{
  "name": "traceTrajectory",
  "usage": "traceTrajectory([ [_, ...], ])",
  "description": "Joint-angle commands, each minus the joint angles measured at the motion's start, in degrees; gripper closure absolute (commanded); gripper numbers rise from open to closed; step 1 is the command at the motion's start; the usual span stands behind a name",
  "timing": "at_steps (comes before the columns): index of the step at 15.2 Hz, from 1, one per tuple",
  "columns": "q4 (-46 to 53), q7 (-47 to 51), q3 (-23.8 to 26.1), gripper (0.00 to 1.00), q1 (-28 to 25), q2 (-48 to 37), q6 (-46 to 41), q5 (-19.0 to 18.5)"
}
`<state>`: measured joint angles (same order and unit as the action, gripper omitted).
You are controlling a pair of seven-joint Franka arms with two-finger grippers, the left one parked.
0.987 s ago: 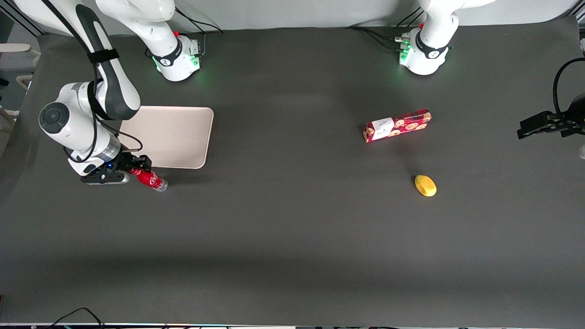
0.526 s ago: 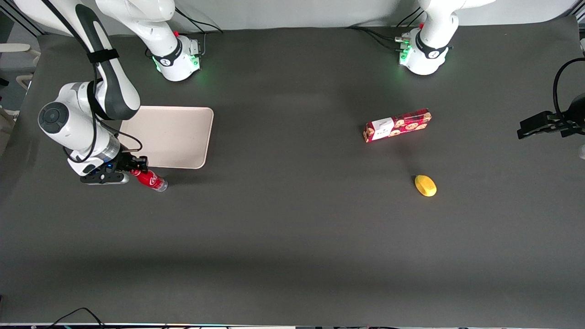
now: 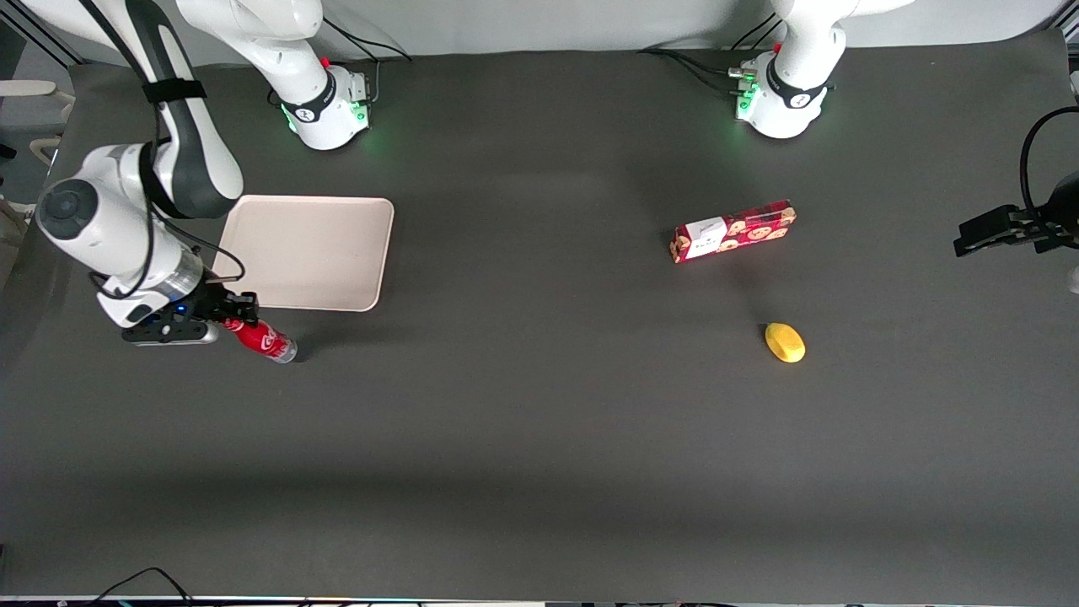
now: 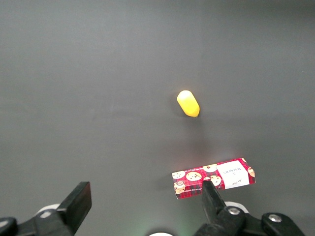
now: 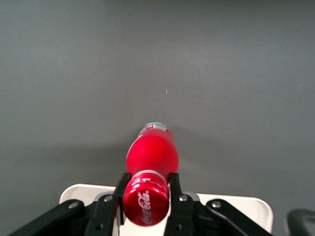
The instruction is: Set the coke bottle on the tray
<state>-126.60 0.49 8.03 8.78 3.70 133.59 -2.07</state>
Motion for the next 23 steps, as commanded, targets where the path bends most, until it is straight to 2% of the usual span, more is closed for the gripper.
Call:
traceTrajectory([
  [1, 9.24, 2.75, 0.23, 1.0, -0.26, -2.55, -11.66, -0.66],
  [8, 33.4, 3.29, -0.73, 1.0, -0.43, -3.08, -38.2, -0.74],
  [11, 36.69, 2.85, -1.52, 1.0, -0.43, -5.01, -45.25, -1.8],
  [13, 32.41, 0.93, -3.1, 1.0, -0.52, -8.78, -48.24, -1.8],
  [15, 25.82, -1.54, -5.12, 1.0, -0.52, -13.17, -47.12, -1.97],
  [19, 7.11, -4.79, -8.63, 1.0, -0.61, -23.81, -37.55, -3.03],
  [23, -4.42, -9.88, -13.11, 1.0, -0.26, -27.6, -30.25, -4.17],
])
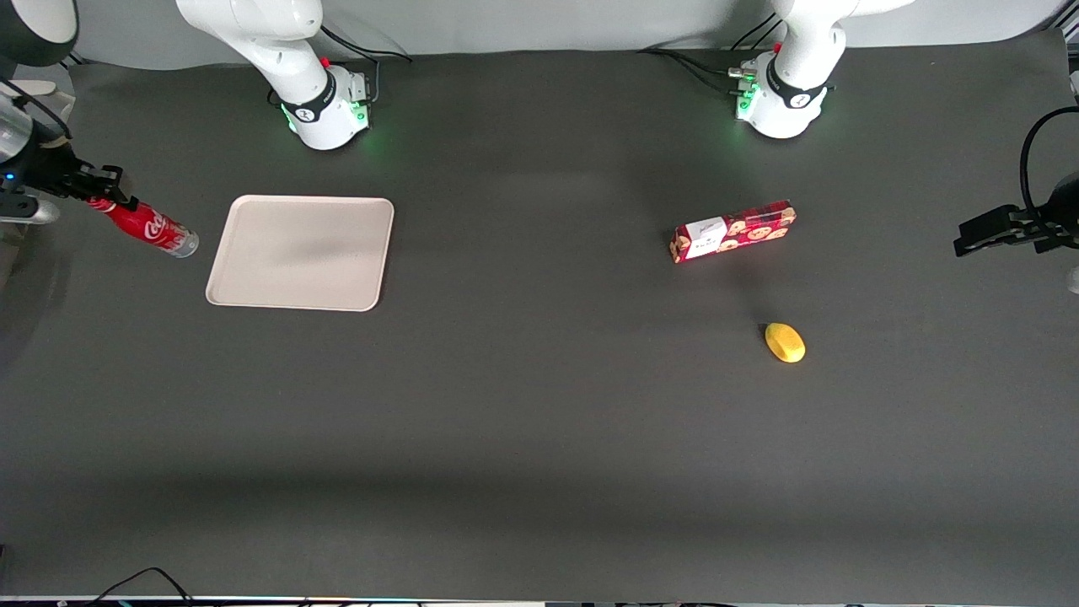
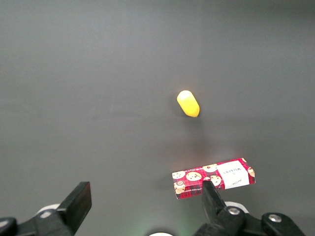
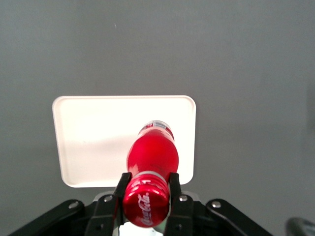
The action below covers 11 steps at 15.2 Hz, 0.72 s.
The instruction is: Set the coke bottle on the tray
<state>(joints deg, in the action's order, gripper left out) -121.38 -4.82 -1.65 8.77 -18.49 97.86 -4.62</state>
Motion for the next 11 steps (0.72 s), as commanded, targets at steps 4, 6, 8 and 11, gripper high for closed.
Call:
traceTrajectory([
  [4, -20.45, -5.99, -6.44, 1.0, -0.07, -7.0, 15.23, -3.63],
  [6, -25.02, -5.99, -6.7, 1.0, 0.01, -6.91, 20.15, -5.22],
  [8, -27.76, -7.64, -7.4, 1.0, 0.19, -6.3, 23.15, -5.4],
  [11, -30.31, -13.35, -11.96, 1.0, 0.37, -5.86, 27.02, -5.57],
])
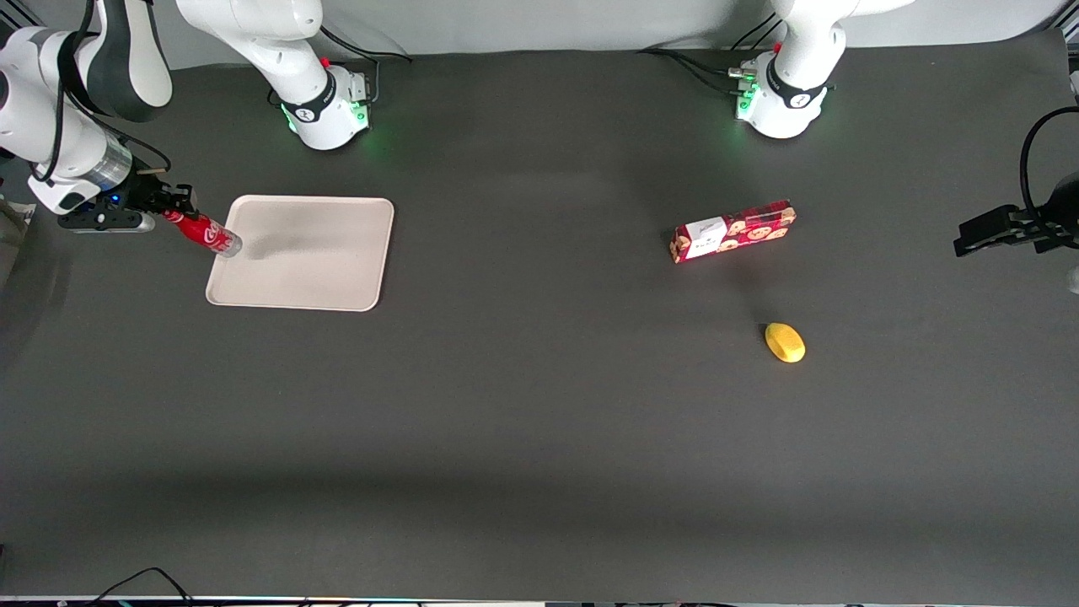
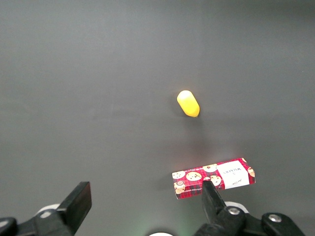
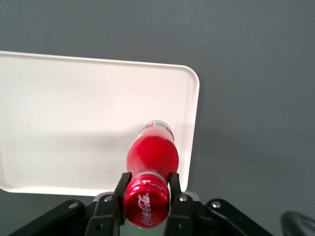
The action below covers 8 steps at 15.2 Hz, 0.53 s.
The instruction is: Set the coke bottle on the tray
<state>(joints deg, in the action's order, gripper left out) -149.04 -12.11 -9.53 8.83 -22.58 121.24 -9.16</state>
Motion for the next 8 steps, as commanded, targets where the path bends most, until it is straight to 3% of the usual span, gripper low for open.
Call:
traceTrajectory([
  [1, -3.27, -6.77, -4.7, 1.0, 0.4, -1.25, 4.95, -1.04],
  [8, -5.91, -6.78, -4.62, 1.0, 1.1, 2.44, 13.31, -1.3],
])
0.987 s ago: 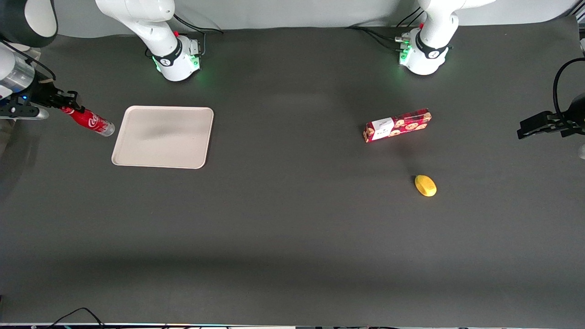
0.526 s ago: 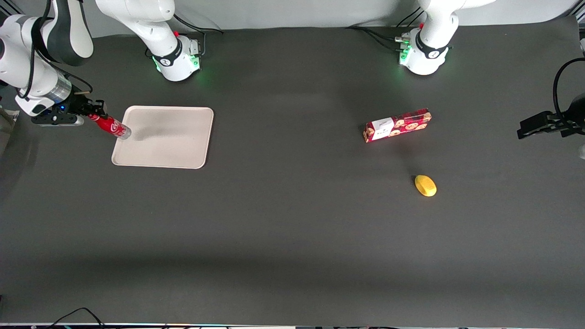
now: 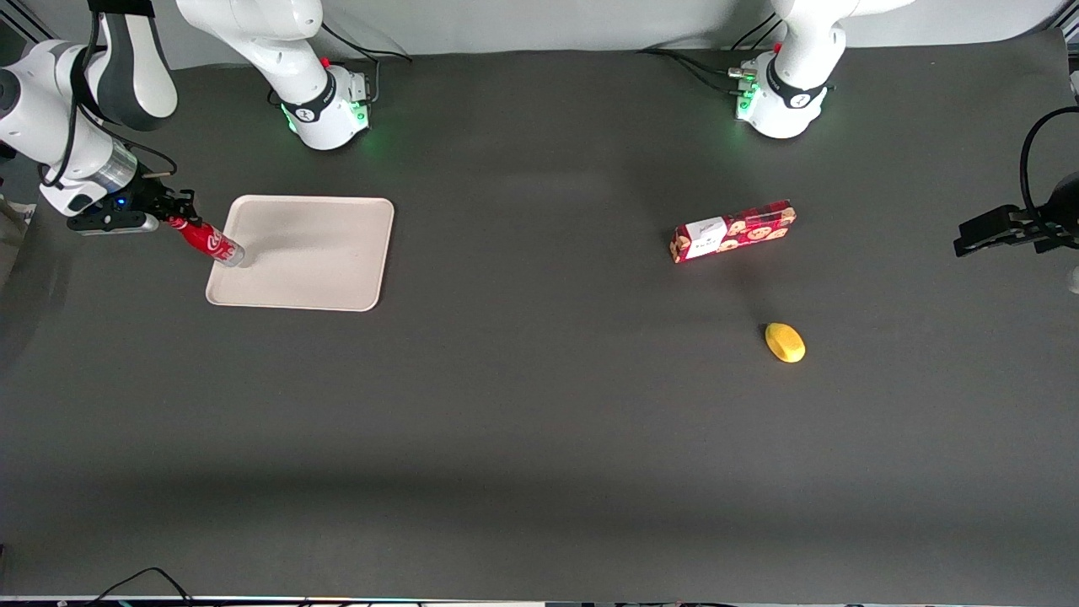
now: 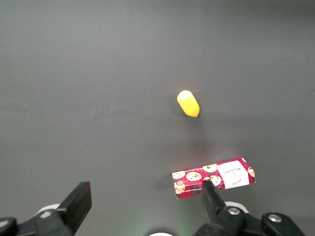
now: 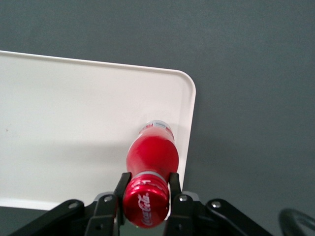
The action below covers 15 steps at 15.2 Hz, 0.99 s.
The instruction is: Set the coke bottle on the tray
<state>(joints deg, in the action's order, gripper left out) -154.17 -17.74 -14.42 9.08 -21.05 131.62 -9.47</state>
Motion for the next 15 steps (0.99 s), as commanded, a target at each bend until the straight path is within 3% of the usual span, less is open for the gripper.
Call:
traceTrajectory([
  [1, -1.13, -1.15, 0.26, 1.0, 0.85, 1.19, 3.73, -0.99],
  [5, -1.14, -1.15, 0.44, 0.99, 0.85, 2.07, 4.09, -0.99],
  [6, -1.14, -1.15, 0.44, 0.73, 0.85, 2.33, 4.44, -0.99],
  [7, -1.22, -1.15, 0.53, 0.3, 0.85, 2.42, 4.61, -0.99],
  [8, -1.14, -1.15, 0.62, 0.22, 0.85, 2.42, 4.79, -0.99],
  [9, -1.14, -1.15, 0.62, 0.04, 0.85, 2.42, 4.79, -0.99],
  [10, -1.14, -1.15, 0.62, 0.0, 0.85, 2.42, 4.79, -0.99],
  [15, 0.52, -0.36, 2.98, 0.0, 0.41, 1.63, 2.96, -0.99],
])
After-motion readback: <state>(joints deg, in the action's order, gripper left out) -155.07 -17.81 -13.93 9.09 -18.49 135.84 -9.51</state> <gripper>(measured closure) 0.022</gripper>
